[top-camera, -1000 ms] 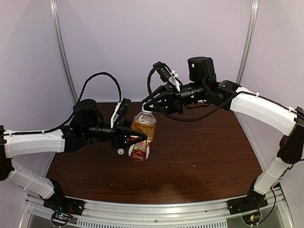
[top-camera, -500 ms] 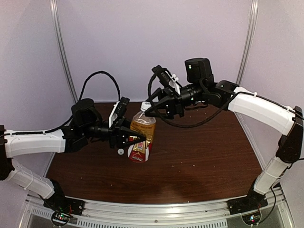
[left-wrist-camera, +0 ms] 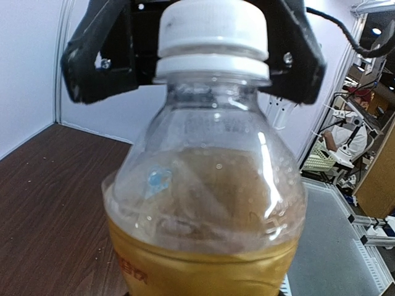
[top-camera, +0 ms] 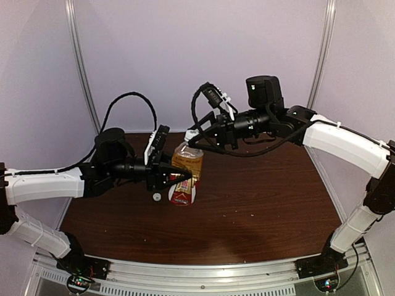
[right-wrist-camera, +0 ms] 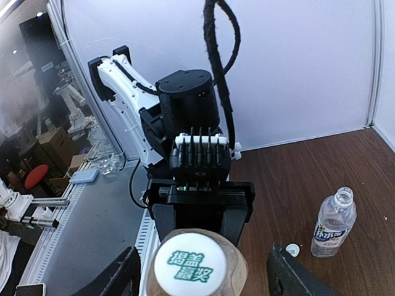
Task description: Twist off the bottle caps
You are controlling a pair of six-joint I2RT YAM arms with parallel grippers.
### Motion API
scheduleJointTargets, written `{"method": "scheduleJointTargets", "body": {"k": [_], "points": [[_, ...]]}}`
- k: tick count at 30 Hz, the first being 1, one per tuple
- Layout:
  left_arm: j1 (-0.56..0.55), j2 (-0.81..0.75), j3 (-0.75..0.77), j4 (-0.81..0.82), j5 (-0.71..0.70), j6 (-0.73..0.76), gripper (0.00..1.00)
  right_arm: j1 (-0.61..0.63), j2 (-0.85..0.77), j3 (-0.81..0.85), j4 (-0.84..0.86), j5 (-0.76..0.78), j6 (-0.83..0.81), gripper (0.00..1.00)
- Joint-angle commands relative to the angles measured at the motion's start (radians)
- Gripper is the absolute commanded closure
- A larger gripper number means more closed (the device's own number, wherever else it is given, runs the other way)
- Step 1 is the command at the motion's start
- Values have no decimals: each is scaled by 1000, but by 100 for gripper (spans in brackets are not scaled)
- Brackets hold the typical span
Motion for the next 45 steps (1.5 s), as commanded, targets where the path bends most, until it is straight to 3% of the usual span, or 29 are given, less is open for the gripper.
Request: {"method": "scheduleJointTargets", "body": {"k": [1,8,14,36,45], "points": [[-5,-19,44,-43,-113,56,64,1,-64,-6,50,180,158,29],[-5,-12,52,-69,-187,61,64,27,-64,18,29,426,314,27],[-5,-14,59,-87,-226,65,64,45,-37,31,3,473,343,27],[-5,-24,49,-103,-265,76,64,64,-1,25,32,406,358,71],[-5,-32,44,-82,-213,76,64,47,-30,-7,47,322,185,77]]}}
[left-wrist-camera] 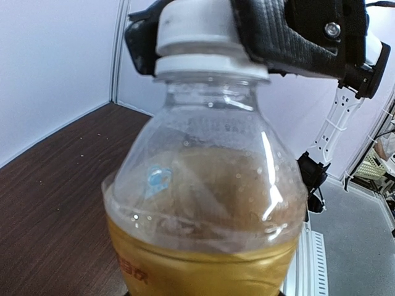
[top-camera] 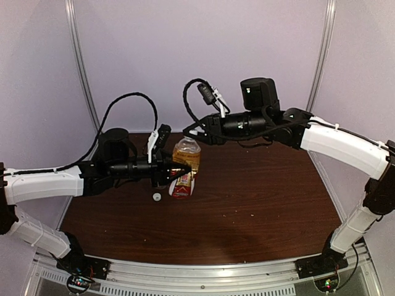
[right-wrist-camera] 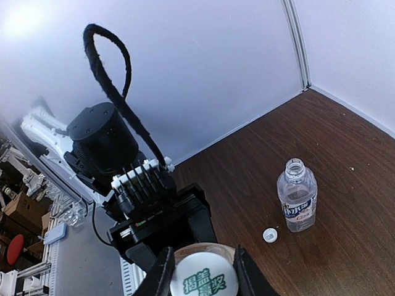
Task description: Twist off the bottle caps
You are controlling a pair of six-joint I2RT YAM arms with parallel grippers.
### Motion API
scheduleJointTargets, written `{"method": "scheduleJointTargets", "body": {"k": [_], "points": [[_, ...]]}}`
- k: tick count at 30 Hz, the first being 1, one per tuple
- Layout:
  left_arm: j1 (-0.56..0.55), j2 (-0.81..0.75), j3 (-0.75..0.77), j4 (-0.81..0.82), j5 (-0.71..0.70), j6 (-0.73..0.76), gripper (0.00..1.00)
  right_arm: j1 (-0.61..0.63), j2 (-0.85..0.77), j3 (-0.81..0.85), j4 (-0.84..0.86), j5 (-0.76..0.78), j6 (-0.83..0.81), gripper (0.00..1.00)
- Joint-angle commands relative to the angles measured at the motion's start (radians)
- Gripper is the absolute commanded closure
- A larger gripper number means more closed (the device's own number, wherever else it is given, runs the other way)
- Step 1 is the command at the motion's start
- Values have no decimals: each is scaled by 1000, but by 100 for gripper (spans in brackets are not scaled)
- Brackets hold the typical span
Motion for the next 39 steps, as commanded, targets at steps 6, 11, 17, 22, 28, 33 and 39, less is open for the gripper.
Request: {"method": "scheduleJointTargets", "body": {"k": [6,11,17,22,28,33,39], "points": [[-5,-39,16,132,275,-5,64,-54,-19,-10,34,-402,-318,78],[-5,-36,5,236,423,-69,64,-70,-3,1,-3,-601,-461,77],[-4,-31,4,262,444,-88,64,-83,22,33,-26,-670,-482,71],[-5,-32,3,252,424,-79,64,-83,16,30,-26,-607,-457,69],[-5,-28,0,233,392,-64,64,-83,-14,1,-2,-530,-404,57],[-4,-29,-2,223,370,-56,64,-83,-45,-27,15,-492,-377,47],[-4,-31,11,168,296,-26,64,-81,-99,-49,37,-394,-299,33]]}}
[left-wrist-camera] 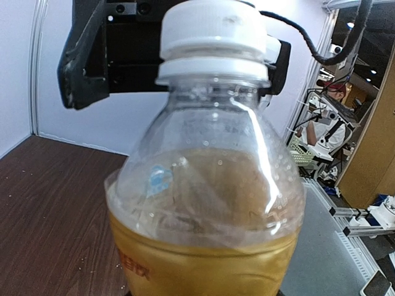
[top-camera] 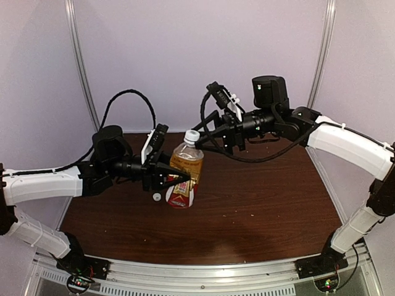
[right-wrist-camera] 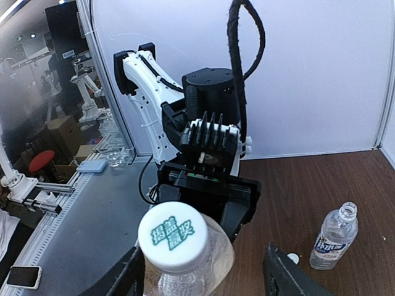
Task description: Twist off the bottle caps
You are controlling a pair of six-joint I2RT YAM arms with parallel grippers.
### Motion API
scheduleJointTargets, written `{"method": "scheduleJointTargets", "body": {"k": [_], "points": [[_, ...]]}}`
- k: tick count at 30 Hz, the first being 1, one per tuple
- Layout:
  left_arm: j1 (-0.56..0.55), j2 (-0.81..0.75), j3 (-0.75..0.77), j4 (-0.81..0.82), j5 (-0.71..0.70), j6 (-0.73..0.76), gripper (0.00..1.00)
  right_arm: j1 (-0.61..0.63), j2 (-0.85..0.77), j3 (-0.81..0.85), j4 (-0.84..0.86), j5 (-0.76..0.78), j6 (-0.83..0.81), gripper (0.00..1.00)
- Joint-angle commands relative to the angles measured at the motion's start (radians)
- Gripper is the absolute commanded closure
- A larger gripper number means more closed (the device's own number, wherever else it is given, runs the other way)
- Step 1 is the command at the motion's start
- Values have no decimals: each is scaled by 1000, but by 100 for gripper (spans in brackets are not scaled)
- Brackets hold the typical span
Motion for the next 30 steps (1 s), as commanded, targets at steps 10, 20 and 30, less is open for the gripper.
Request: {"method": "scheduleJointTargets", "body": {"k": [10,20,30], "points": [[0,-19,30,-28,-146,64,64,22,-83,10,60,323,298,24],[0,-15,34,-57,-215,71,64,82,-21,80,-23,521,405,22],[0,-29,32,-79,-258,85,64,101,20,103,-67,523,400,37]]}}
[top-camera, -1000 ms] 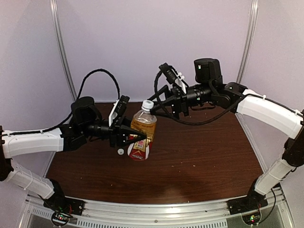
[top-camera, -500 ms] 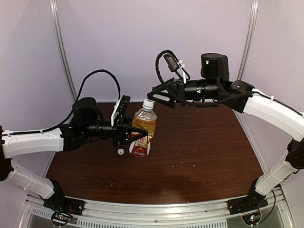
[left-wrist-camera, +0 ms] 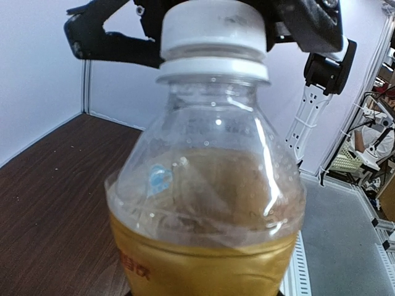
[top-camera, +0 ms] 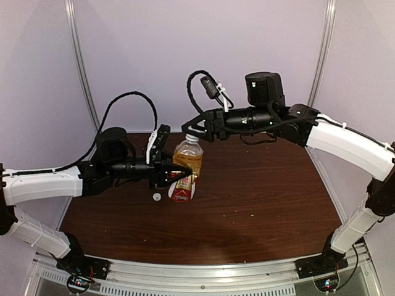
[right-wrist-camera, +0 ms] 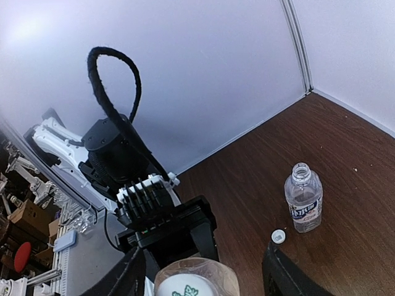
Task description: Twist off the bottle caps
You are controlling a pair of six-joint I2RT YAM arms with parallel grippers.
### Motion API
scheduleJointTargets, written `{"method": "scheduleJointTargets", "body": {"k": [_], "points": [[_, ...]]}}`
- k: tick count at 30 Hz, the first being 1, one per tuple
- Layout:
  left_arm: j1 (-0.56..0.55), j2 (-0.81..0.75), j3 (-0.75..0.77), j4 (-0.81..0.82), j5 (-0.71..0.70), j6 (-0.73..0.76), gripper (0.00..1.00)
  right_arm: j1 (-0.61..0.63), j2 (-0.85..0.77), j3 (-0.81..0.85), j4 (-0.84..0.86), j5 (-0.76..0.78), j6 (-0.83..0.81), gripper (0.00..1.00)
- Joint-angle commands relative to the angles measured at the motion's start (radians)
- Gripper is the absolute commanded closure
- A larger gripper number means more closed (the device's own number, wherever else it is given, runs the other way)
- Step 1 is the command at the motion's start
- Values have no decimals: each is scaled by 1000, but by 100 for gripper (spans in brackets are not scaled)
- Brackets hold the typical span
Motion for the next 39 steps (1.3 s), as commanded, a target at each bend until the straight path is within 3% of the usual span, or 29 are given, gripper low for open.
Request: {"method": "scheduleJointTargets", "body": {"k": [1,10,17,21,26,34,39], "points": [[1,-28,30,23,-28,23,64,8,12,33,-19,26,9,39],[0,-30,29,17,-46,25,64,9,11,17,-16,-7,8,56],[1,-31,27,14,-63,23,64,9,-6,0,0,-28,-3,78],[0,-32,27,14,-63,24,64,8,-22,-8,0,-11,-52,84],[0,-33,26,29,-20,23,64,-9,-27,-2,-20,-67,-188,87],[0,-14,21,185,286,-72,64,-39,-2,19,-85,-446,-526,84],[0,-12,13,242,347,-106,64,-48,41,73,-173,-576,-613,77]]}}
